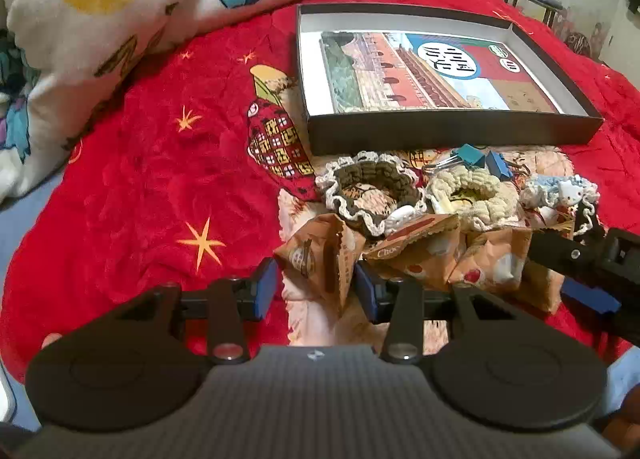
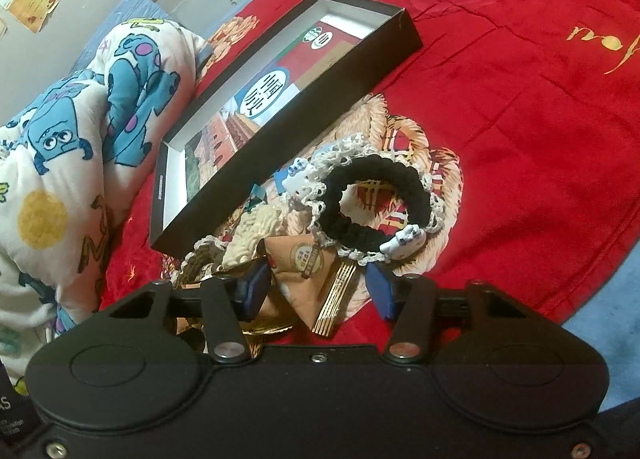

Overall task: Organize objects
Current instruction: 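Move the left tool to one brown paper packet while the right tool approaches another, then close the left tool on its brown packet while the right tool grasps another packet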

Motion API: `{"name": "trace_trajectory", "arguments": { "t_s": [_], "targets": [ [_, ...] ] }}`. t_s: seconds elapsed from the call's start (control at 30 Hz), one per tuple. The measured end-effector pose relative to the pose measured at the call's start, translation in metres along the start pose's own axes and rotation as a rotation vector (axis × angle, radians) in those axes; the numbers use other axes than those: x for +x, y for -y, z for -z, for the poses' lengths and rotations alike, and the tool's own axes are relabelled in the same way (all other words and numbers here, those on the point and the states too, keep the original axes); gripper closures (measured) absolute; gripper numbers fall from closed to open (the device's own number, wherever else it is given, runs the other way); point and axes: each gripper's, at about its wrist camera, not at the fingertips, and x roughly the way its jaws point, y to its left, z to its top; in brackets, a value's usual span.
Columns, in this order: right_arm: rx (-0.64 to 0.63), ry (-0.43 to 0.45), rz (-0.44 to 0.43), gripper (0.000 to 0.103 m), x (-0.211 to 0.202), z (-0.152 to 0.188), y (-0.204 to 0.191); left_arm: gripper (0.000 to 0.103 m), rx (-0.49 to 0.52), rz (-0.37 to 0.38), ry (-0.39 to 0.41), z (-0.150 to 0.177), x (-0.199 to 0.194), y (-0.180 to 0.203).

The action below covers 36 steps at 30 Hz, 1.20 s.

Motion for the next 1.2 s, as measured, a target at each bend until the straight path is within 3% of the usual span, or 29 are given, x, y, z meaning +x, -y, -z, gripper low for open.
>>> {"name": "trace_trajectory", "arguments": {
  "t_s": [0.23, 0.27, 0.37, 0.67, 0.97, 1.2],
  "targets": [
    [0.002, 0.005, 0.001, 0.051, 0.002, 0.0, 0.001, 0.042, 0.004, -0.067, 0.044, 0.001, 0.002, 0.002],
    [0.005, 0.005, 0.0, 0.051, 0.002, 0.0, 0.001, 0.056, 0.004, -0.063, 0.047, 0.001, 0.003, 0.002],
    [0.016, -0.002, -0.013, 0.051, 0.003, -0.001, 0.002, 0.064, 0.009, -0.061, 0.05, 0.001, 0.006, 0.005],
    [0.011, -0.006, -0.023, 0.051, 0.01, -0.004, 0.001, 0.064, -0.029, -0.078, 0.047, 0.002, 0.008, 0.006],
    [0.062, -0.01, -0.063, 0.058, 0.012, -0.006, 0.01, 0.067, -0.032, -0.101, 0.068, 0.006, 0.002, 0.004],
    [0.032, -0.005, -0.09, 0.061, 0.005, -0.001, 0.006, 0.068, -0.028, -0.092, 0.107, 0.009, -0.006, 0.003]
  ]
}}
